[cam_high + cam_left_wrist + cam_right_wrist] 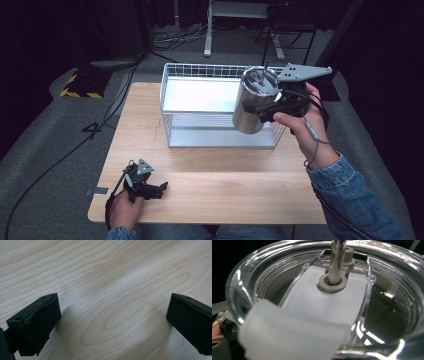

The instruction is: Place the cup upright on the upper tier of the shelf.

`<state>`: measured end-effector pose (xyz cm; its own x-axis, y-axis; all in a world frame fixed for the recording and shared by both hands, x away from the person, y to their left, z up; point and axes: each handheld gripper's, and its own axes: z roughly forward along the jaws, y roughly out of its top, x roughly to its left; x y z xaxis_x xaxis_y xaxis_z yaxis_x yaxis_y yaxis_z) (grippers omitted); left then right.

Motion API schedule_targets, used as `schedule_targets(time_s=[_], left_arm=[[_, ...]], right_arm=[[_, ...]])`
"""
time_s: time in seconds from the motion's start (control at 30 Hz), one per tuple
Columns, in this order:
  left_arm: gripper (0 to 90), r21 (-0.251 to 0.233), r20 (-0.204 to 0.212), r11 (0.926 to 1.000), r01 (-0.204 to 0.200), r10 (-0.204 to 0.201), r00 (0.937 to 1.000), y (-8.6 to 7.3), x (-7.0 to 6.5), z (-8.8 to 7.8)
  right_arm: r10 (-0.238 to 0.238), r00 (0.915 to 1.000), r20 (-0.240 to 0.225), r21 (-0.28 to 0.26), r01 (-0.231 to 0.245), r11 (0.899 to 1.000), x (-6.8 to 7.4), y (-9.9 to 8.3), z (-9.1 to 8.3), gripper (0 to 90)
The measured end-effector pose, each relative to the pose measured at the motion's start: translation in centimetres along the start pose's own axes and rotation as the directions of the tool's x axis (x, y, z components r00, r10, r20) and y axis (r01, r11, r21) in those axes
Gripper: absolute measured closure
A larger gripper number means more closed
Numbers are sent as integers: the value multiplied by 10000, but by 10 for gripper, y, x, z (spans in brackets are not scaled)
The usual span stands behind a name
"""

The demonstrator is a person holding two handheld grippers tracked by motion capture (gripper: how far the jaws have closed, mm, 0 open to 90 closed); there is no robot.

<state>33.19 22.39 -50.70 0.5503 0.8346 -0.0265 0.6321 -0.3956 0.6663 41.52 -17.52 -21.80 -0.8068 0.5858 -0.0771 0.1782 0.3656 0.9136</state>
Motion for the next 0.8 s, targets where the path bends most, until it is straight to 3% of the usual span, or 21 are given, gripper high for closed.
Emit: schedule_targets(time_s=[0.37, 0.8], left_arm=[[0, -6, -12, 10000, 43, -43, 10000, 1, 0, 1], [0, 2, -30, 10000, 19, -19, 10000, 1, 0, 1]], right_arm=[[309, 9988, 382, -91, -306, 9995, -23, 20, 28, 38], [719, 9932, 912, -86, -714, 9974, -49, 35, 72, 38]])
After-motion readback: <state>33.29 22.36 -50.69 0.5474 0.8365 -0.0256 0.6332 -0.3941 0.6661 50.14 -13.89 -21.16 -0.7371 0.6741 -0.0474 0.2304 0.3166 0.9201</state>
